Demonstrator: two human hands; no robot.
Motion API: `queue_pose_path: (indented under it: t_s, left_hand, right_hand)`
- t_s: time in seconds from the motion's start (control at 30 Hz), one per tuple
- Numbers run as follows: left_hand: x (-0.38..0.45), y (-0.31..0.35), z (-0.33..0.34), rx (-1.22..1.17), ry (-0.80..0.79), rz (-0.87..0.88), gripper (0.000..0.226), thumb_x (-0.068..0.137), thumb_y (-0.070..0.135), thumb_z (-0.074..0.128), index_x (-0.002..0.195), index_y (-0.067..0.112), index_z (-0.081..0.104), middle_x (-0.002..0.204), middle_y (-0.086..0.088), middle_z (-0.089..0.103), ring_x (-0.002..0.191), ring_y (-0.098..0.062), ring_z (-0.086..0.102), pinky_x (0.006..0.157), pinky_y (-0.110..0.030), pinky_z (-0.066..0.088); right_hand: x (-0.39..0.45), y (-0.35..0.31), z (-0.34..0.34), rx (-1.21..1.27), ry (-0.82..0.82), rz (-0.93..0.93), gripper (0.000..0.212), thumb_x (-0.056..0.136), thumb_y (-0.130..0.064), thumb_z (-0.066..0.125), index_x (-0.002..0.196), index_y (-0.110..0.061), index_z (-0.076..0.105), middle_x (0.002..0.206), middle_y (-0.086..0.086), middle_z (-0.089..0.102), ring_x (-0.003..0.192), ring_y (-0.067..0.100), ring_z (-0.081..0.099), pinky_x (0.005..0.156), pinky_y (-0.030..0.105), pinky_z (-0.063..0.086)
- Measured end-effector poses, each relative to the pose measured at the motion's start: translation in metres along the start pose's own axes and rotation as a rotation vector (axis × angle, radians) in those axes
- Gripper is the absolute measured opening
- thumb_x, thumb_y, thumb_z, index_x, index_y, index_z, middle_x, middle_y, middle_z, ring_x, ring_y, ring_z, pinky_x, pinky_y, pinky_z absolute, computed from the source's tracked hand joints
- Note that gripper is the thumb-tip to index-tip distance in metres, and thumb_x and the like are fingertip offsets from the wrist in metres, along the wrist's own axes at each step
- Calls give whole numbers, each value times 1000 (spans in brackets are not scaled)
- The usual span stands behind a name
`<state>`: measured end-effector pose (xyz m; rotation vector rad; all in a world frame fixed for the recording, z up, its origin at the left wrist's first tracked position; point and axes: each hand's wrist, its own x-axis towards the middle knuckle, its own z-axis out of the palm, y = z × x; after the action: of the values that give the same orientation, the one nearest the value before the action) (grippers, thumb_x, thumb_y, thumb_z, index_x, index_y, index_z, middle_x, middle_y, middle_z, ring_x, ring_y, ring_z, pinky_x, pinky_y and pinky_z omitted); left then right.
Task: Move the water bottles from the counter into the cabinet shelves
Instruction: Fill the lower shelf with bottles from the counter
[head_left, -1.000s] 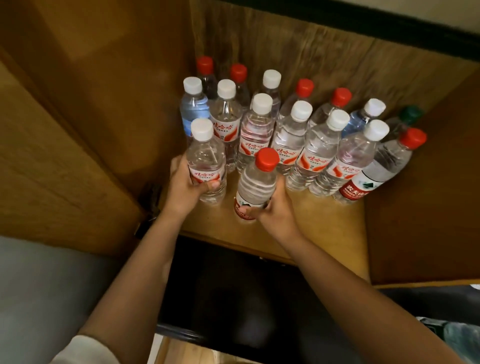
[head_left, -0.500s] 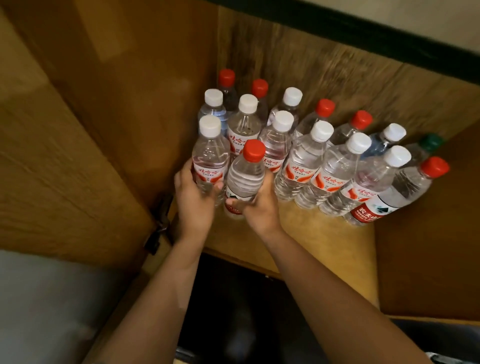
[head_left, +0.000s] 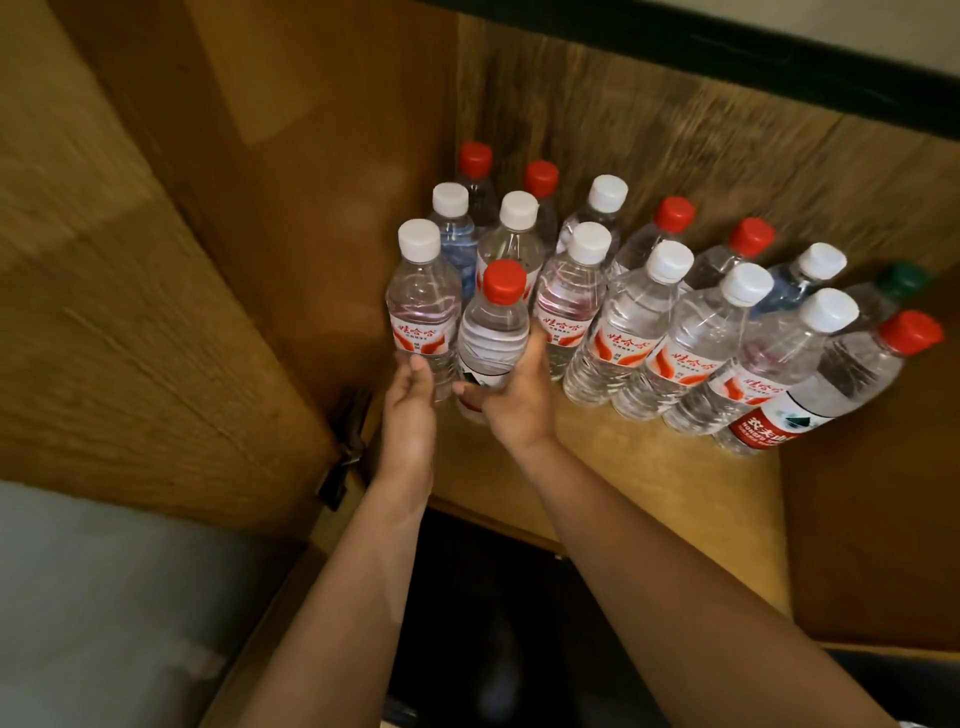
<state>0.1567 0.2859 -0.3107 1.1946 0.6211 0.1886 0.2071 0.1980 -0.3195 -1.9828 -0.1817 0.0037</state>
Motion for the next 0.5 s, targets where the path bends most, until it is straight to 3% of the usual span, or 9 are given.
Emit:
queue_pose_path:
  t_s: [0.17, 0.33, 0.4, 0.5]
  left_hand:
    - [7, 4, -11, -8, -16, 9, 46, 99, 35, 35, 141, 16, 37, 135, -5, 53, 125, -18, 49, 106, -34, 36]
    - [-3, -1, -10, -40, -31, 4, 39, 98, 34, 35, 130, 16, 48, 128, -4, 58, 114, -13, 56, 81, -19, 44]
    - [-4, 0, -10, -37, -64, 20, 41, 98, 31, 36, 135, 14, 44, 131, -4, 57, 117, -13, 55, 86, -20, 44]
    - [-7, 0, -12, -26, -105, 30, 44, 98, 20, 41, 141, 16, 35, 139, -3, 50, 126, -14, 47, 105, -30, 38]
  right_hand:
    - [0, 0, 5, -12, -50, -21, 96, 62, -1, 81, 139, -10, 23, 135, 7, 44, 126, 17, 42, 100, 19, 34]
    - [-1, 1, 9, -48, -11, -10, 95, 66, 0, 77, 142, -12, 20, 137, 7, 44, 127, 17, 42, 97, 16, 31]
    - [-1, 1, 8, -67, -25, -14, 94, 69, -4, 76, 142, -16, 18, 135, 5, 48, 122, 15, 46, 93, 18, 34]
    - [-3, 1, 9, -73, -15, 9, 94, 70, -3, 75, 142, -17, 18, 133, 2, 51, 114, 10, 46, 87, 14, 33]
